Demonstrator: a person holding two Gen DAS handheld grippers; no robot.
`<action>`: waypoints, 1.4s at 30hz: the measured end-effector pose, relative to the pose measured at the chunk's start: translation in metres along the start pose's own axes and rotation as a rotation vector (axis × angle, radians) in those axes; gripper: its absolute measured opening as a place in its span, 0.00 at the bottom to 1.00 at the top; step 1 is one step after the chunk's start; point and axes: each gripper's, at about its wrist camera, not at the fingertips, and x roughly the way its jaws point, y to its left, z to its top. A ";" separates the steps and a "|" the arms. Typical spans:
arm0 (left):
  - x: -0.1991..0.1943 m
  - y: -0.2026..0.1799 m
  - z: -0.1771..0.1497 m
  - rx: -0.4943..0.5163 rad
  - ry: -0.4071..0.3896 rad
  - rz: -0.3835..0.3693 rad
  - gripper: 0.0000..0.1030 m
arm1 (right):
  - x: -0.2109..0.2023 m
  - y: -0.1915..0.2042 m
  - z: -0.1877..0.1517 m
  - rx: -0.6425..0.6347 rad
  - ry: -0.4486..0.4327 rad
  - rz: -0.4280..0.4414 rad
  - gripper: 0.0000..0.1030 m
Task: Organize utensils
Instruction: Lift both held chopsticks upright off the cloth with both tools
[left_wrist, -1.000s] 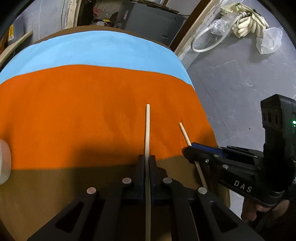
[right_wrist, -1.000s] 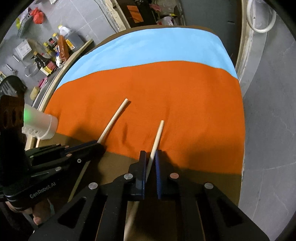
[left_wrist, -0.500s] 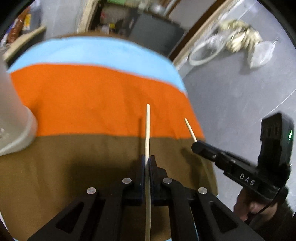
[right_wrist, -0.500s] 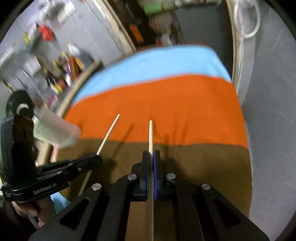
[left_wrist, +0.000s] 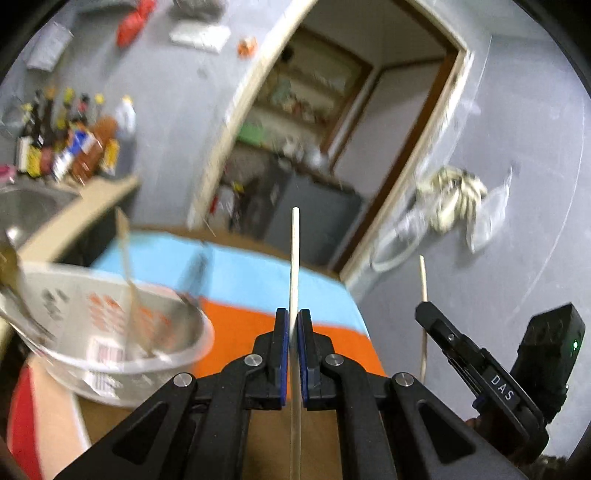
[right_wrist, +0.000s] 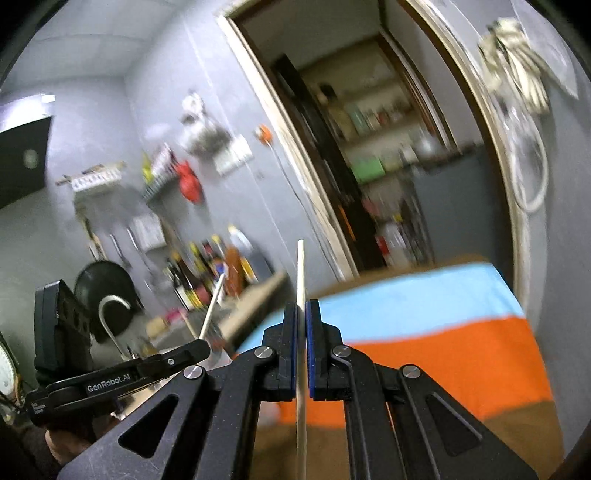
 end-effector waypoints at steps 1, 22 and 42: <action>-0.008 0.006 0.007 -0.001 -0.029 0.011 0.05 | 0.003 0.009 0.004 -0.007 -0.024 0.017 0.04; -0.056 0.147 0.080 -0.218 -0.373 0.138 0.05 | 0.083 0.148 0.018 -0.015 -0.299 0.162 0.04; -0.036 0.154 0.049 -0.201 -0.438 0.152 0.05 | 0.109 0.129 -0.037 0.003 -0.334 0.110 0.04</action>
